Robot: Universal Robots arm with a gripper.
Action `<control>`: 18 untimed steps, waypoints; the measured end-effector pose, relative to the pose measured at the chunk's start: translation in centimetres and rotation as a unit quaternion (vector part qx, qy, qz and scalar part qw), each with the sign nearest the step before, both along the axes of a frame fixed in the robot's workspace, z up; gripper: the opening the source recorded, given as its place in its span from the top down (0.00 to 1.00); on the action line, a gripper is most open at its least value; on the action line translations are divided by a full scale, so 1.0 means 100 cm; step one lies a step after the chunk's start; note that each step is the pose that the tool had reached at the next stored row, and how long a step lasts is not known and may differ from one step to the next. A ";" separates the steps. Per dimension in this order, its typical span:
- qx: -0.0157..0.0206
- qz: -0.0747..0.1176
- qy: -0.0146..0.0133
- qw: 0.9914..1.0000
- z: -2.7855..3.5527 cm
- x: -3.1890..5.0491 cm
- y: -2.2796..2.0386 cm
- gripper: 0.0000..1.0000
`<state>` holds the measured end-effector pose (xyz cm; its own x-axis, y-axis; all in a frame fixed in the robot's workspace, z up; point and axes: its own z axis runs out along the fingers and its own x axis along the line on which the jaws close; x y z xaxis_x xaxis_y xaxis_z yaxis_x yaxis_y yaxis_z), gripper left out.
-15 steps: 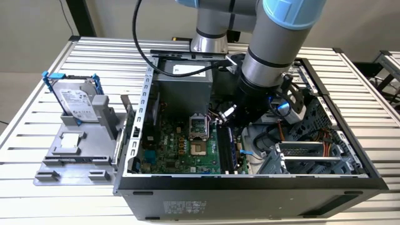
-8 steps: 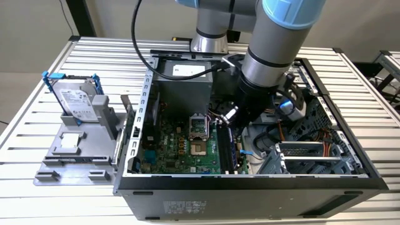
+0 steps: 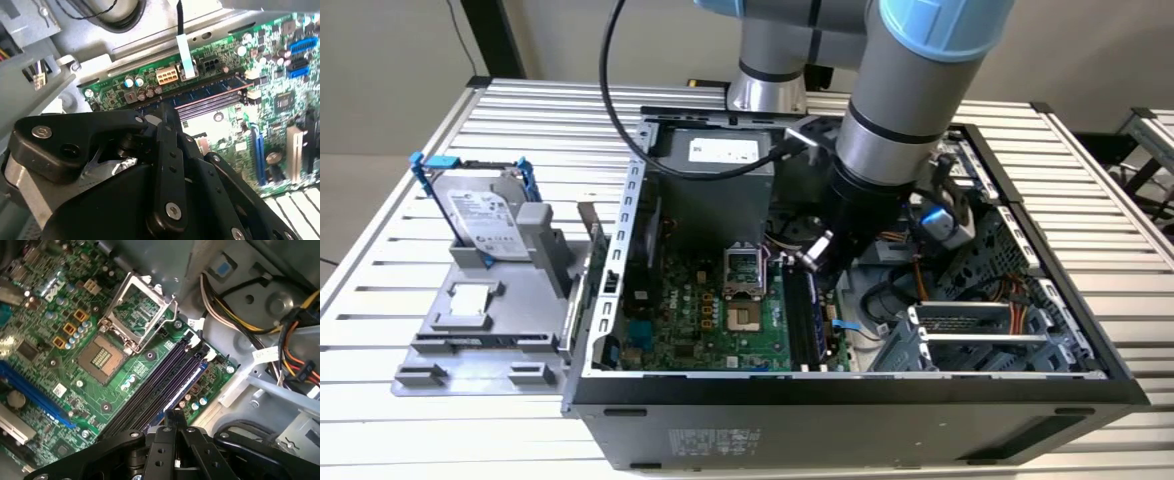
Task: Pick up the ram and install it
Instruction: 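Press down the ram until it locks into place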
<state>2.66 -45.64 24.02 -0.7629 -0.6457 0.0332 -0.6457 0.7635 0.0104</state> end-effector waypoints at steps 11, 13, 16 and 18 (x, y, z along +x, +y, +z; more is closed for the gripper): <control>0.000 0.094 0.000 0.996 0.0000 -0.0001 0.0000 1.00; 0.000 0.112 0.000 0.994 0.0000 -0.0002 0.0000 1.00; 0.000 0.139 0.000 0.990 0.0000 -0.0002 0.0000 1.00; 0.000 0.155 0.000 0.988 0.0000 -0.0005 0.0000 1.00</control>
<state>2.60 -45.64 24.02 -0.5279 -0.8487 0.0330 -0.8489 0.5284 0.0102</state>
